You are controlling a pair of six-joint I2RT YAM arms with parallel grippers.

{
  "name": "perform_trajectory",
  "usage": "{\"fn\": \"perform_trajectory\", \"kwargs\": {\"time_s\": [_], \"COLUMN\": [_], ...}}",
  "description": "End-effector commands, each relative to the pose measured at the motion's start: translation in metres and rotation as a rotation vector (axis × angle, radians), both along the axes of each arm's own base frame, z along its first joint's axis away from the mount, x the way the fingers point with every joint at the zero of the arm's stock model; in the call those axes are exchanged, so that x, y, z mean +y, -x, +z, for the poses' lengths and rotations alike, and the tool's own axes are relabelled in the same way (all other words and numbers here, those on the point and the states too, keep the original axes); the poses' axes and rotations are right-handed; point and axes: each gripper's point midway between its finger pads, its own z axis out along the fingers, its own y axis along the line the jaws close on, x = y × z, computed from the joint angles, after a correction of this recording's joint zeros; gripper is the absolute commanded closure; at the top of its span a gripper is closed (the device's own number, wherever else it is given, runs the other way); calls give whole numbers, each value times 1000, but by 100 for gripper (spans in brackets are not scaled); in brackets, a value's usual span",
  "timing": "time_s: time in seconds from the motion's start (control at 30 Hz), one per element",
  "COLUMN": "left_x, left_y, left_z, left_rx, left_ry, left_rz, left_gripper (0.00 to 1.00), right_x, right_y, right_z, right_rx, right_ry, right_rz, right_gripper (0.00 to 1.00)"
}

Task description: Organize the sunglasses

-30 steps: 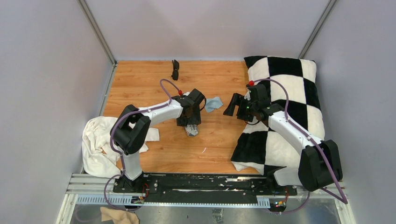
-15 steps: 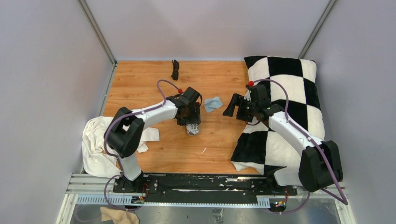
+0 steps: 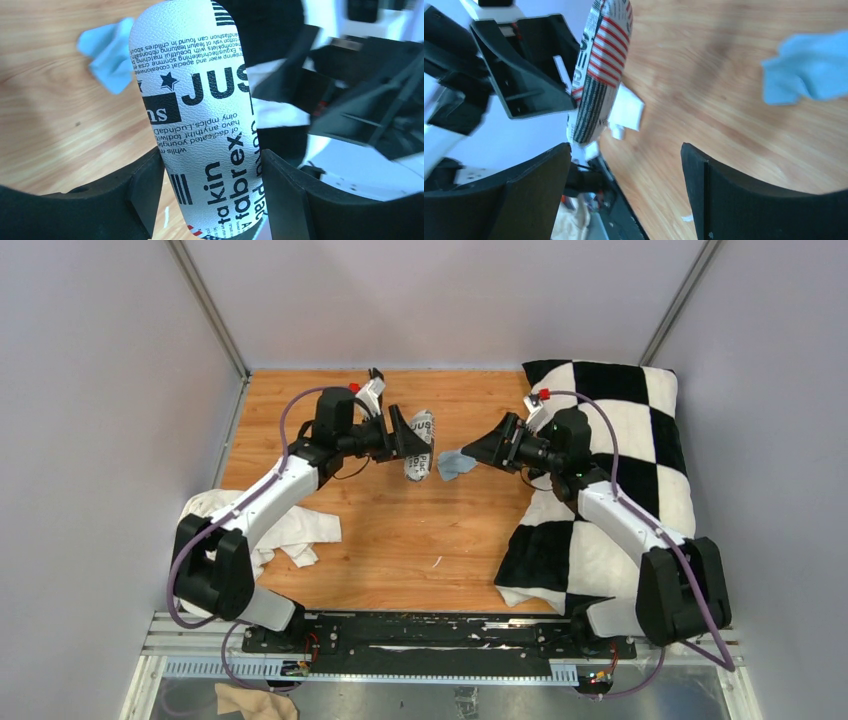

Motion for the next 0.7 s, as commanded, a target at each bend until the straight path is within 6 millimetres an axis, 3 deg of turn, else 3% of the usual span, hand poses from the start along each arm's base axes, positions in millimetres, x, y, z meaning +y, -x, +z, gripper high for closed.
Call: {"fn": "perform_trajectory", "kwargs": {"time_s": [0.0,0.23,0.33,0.67], "left_x": [-13,-14,-15,-14], "left_y": [17,28,32,35], "left_z": [64,97,105,117], "left_rx": [-117,-166,-166,-173], "left_ry": [216,295,311,334], "left_rz": [-132,-166,-181,-193], "left_gripper": [100,100,100,100], "right_x": [18,25,38,61], "right_y": [-3,-18,-19,1], "right_z": [53,92,91,116], "right_rx": [-72,-96,-93,-185], "right_ry": [-314,-663,-667,-660], "right_rz": [117,180,208,320], "right_gripper": [14,12,12,9]}}
